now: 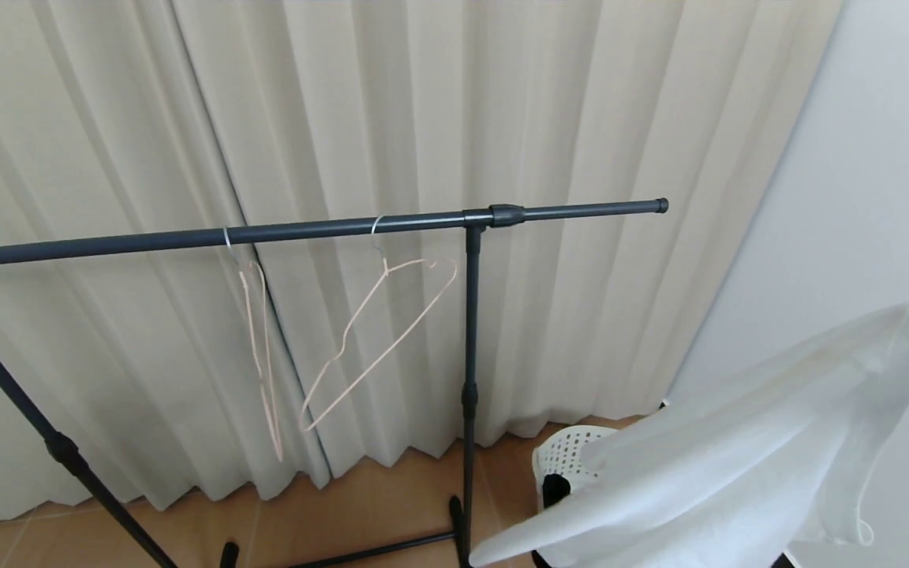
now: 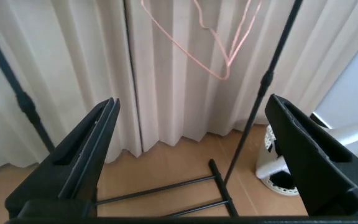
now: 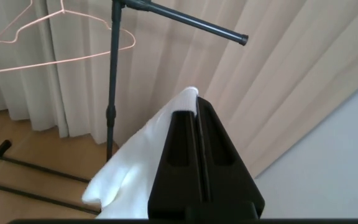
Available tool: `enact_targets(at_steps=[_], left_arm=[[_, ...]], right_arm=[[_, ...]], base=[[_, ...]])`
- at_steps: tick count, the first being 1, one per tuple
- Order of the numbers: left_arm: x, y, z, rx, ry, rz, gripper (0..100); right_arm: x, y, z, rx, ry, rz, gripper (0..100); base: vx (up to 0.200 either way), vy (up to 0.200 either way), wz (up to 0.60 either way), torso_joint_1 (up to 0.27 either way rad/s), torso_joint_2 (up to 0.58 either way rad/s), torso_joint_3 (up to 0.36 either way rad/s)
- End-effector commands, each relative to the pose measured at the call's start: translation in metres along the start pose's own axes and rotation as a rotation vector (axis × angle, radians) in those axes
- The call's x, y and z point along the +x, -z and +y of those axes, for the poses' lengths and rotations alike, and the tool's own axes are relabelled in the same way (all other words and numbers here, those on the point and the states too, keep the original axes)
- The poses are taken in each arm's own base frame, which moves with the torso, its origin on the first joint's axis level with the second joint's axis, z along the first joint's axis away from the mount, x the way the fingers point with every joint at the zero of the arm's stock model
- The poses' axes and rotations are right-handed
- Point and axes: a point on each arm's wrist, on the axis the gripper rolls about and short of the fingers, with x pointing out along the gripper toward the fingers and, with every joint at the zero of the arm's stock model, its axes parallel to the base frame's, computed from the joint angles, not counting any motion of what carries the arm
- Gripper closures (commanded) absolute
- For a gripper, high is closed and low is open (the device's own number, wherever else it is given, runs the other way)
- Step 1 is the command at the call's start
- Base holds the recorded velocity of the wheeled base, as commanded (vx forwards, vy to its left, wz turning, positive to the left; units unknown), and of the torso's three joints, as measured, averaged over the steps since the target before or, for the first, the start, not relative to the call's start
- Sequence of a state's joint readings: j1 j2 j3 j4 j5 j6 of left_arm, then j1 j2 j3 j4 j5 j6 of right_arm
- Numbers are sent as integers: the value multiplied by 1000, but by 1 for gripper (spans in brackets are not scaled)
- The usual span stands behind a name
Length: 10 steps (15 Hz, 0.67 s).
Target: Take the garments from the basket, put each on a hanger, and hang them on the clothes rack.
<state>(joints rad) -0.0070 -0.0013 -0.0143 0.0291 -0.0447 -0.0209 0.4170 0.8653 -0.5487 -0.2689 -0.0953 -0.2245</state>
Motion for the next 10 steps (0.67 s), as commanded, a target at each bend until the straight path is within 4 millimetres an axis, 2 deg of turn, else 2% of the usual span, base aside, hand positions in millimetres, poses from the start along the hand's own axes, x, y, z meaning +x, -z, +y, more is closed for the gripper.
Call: enact_targets(at_steps=[1,2,3,7,10], left_arm=[[0,0,0,-1,0,2,0],[0,0,0,-1,0,0,0],[0,0,0,-1,0,0,0],[0,0,0,-1,0,0,0],[0,0,0,-1,-1,0,0]], right_arm=[[1,0,0,-9,-1,3,100],[1,1,0,-14,-1,4,100],[1,1,0,-14,-2,6,100],[0,1,0,-17,-1,3,100],[0,2,0,-20,-1,4,100]], base=[[0,200,0,2,2,2],[0,200,0,-2,7,7],[0,0,0,0,0,0],[0,0,600,1,-1,1],[0,0,0,0,0,0]])
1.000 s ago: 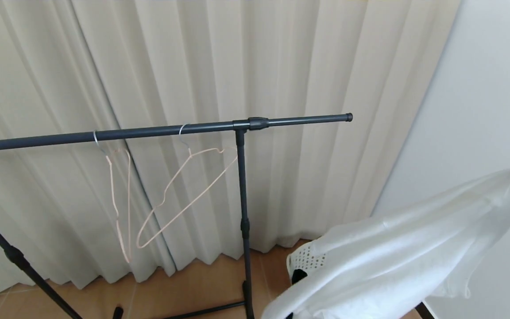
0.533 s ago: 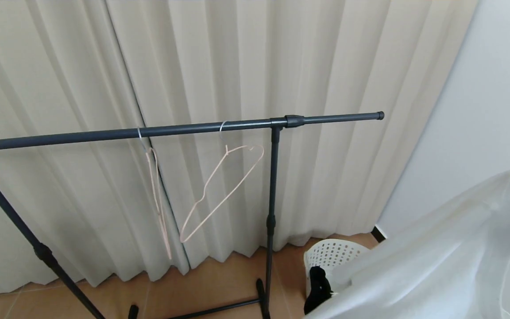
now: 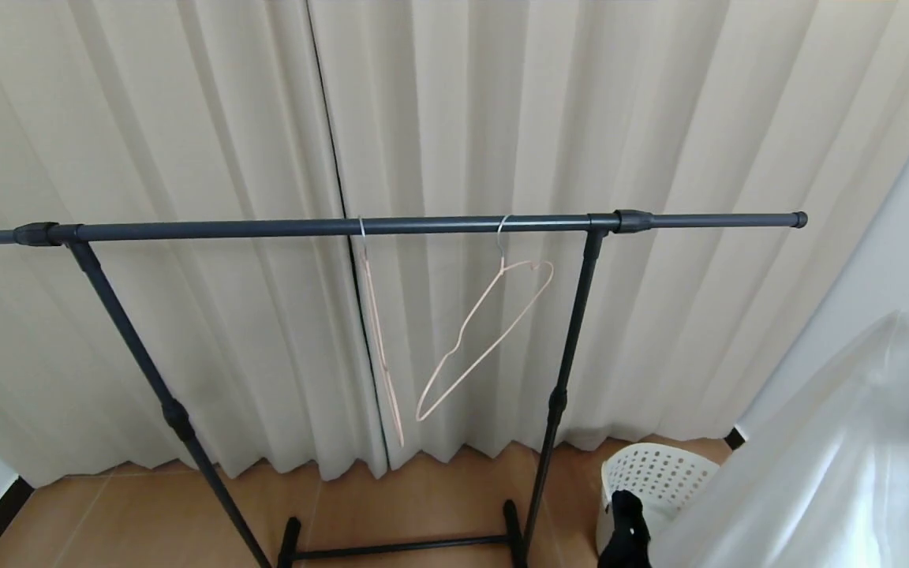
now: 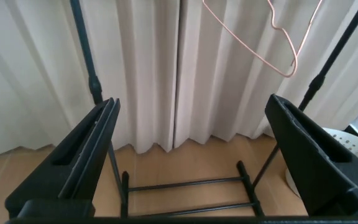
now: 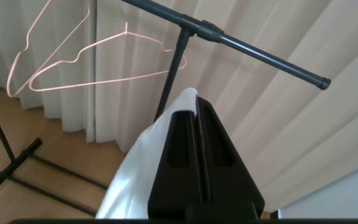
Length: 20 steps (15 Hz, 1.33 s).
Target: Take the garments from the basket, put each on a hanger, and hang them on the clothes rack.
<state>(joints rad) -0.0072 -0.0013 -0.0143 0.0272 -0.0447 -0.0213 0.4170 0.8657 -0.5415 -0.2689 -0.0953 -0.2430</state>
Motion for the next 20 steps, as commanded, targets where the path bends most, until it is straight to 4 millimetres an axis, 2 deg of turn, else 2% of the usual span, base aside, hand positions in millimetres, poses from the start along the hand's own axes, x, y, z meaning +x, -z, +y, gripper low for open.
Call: enact_targets(at_steps=[1,2,8,12,14,15,16,17,19,20], left_arm=[[0,0,0,0,0,2,0],[0,0,0,0,0,2,0],[0,0,0,0,0,2,0],[0,0,0,0,-4,0,0],[2,1,0,115,8,33,0],[4,0,0,140,22,64,0],[10,-7,-1,180,70,129,0],[27,-34,-2,145,105,230,0],[65,-72,-2,38,124,363,0],[84,-85,-5,6,160,412,0]], right_arm=[[0,0,0,-1,0,-2,100],[0,0,0,-1,0,0,100],[0,0,0,-1,0,0,100],[1,7,2,-33,-14,26,100],[24,13,16,-86,-110,103,100],[32,11,18,-71,-119,115,100],[49,4,20,-6,-121,141,100],[81,-13,22,152,-97,163,100],[111,-24,24,322,-63,213,100],[123,-25,26,357,-49,245,100]], base=[[0,0,0,0,0,0],[0,0,0,0,0,0],[-200,0,0,-1,0,3],[0,0,0,0,0,0],[0,0,0,0,0,0],[0,0,0,0,0,0],[0,0,0,0,0,0],[0,0,0,0,0,0],[0,0,0,0,0,0],[0,0,0,0,0,0]])
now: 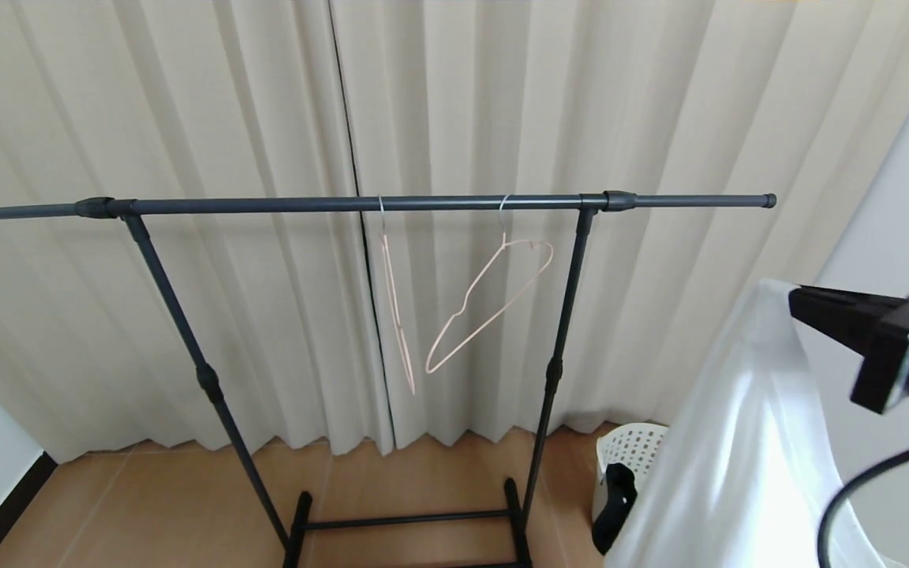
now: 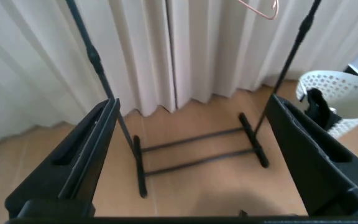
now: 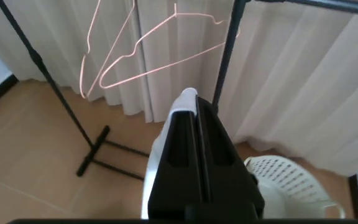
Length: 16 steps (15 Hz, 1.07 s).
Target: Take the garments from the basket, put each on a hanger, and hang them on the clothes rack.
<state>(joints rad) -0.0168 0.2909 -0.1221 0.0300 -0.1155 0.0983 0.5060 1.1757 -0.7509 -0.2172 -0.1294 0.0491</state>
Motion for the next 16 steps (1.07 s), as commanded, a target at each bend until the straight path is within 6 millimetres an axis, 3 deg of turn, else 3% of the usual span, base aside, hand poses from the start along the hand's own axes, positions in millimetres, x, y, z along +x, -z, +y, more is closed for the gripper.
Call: enact_targets(at_steps=[1,3,6,8,9,10,11,12,14,16], left_arm=[[67,-74,4,-128,152,259,0],[95,-89,-13,-171,272,347,0],[134,-116,-55,-275,381,449,0],[161,-120,-85,-241,443,522,0],[163,-120,-88,-238,446,525,0],[181,-123,-115,-204,497,557,0],[190,-124,-129,-185,516,570,0],[194,-124,-138,-171,522,574,0],[213,-119,-181,-110,524,591,0],[218,-119,-206,-121,553,603,0]], right_arm=[[60,-8,7,109,79,106,100],[74,-11,11,144,168,97,100],[83,-19,29,195,204,66,100],[95,-20,45,241,213,57,100],[96,-20,45,245,215,56,100],[106,-22,54,281,222,46,100],[110,-22,57,306,223,43,100],[112,-22,60,320,224,41,100],[122,-24,64,362,255,25,100],[122,-27,67,387,259,10,100]], base=[[0,0,0,0,0,0],[0,0,0,0,0,0],[0,0,0,0,0,0],[0,0,0,0,0,0],[0,0,0,0,0,0],[0,0,0,0,0,0],[0,0,0,0,0,0],[0,0,0,0,0,0],[0,0,0,0,0,0],[0,0,0,0,0,0]])
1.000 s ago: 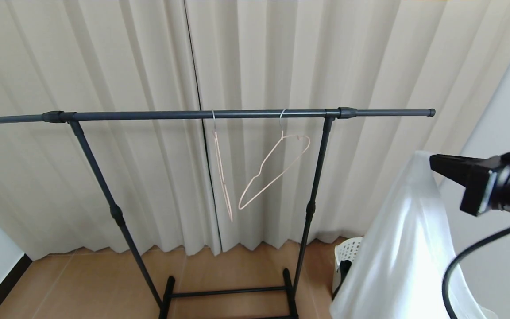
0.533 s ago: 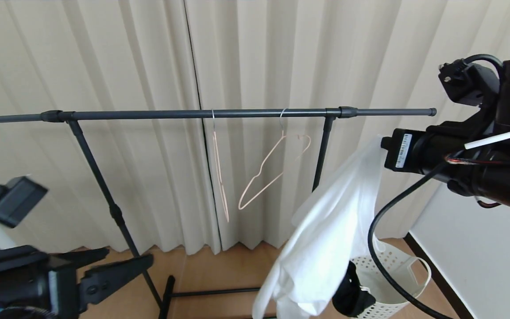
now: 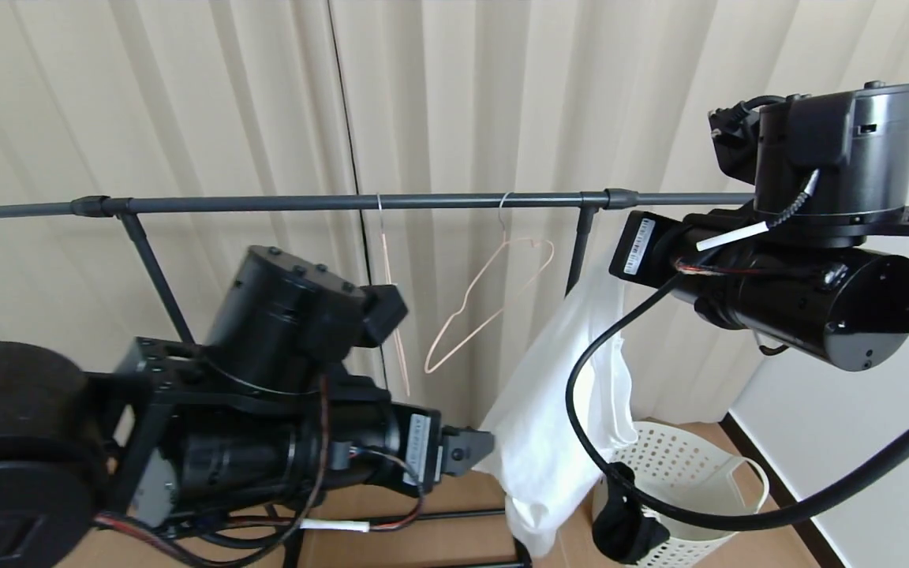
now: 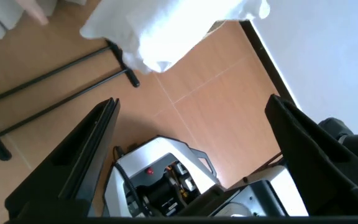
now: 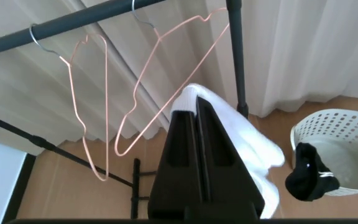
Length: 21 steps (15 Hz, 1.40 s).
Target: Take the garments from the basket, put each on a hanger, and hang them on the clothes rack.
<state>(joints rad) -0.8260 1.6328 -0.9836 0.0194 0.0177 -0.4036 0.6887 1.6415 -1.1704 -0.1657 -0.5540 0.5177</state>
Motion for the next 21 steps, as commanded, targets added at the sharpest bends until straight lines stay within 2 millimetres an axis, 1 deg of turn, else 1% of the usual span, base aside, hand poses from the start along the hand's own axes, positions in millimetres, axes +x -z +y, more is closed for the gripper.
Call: enact_targets(at_steps=[1,2,5,8,10,12,13,14,15,18,21], left_arm=[[46,4,-27,18,18,74,0],[58,4,-40,18,34,83,0],[75,4,-61,25,36,70,0],[92,-6,-73,-25,7,18,0],[106,-9,-74,-66,-22,5,0],[119,-9,-68,-85,-89,-14,0],[119,-9,-68,-85,-89,-14,0],[133,-6,-64,-88,-164,-33,0],[139,-5,-61,-98,-196,-39,0],[146,-5,-51,-115,-234,-39,0],[147,-4,-51,-116,-241,-37,0]], right_arm=[[4,1,5,13,-5,-2,100],[2,-2,8,42,-9,-12,100],[-1,-4,10,51,-14,-21,100],[-6,-2,14,48,-26,-20,100],[-10,1,18,44,-31,-21,100],[-11,1,19,43,-32,-22,100],[-11,1,19,43,-32,-22,100],[-16,1,21,44,-45,-24,100],[-17,0,21,46,-46,-26,100],[-22,-5,19,56,-53,-38,100],[-20,-3,20,52,-51,-34,100]], base=[[0,0,0,0,0,0],[0,0,0,0,0,0],[0,0,0,0,0,0],[0,0,0,0,0,0],[0,0,0,0,0,0],[0,0,0,0,0,0],[0,0,0,0,0,0],[0,0,0,0,0,0],[0,0,0,0,0,0],[0,0,0,0,0,0],[0,0,0,0,0,0]])
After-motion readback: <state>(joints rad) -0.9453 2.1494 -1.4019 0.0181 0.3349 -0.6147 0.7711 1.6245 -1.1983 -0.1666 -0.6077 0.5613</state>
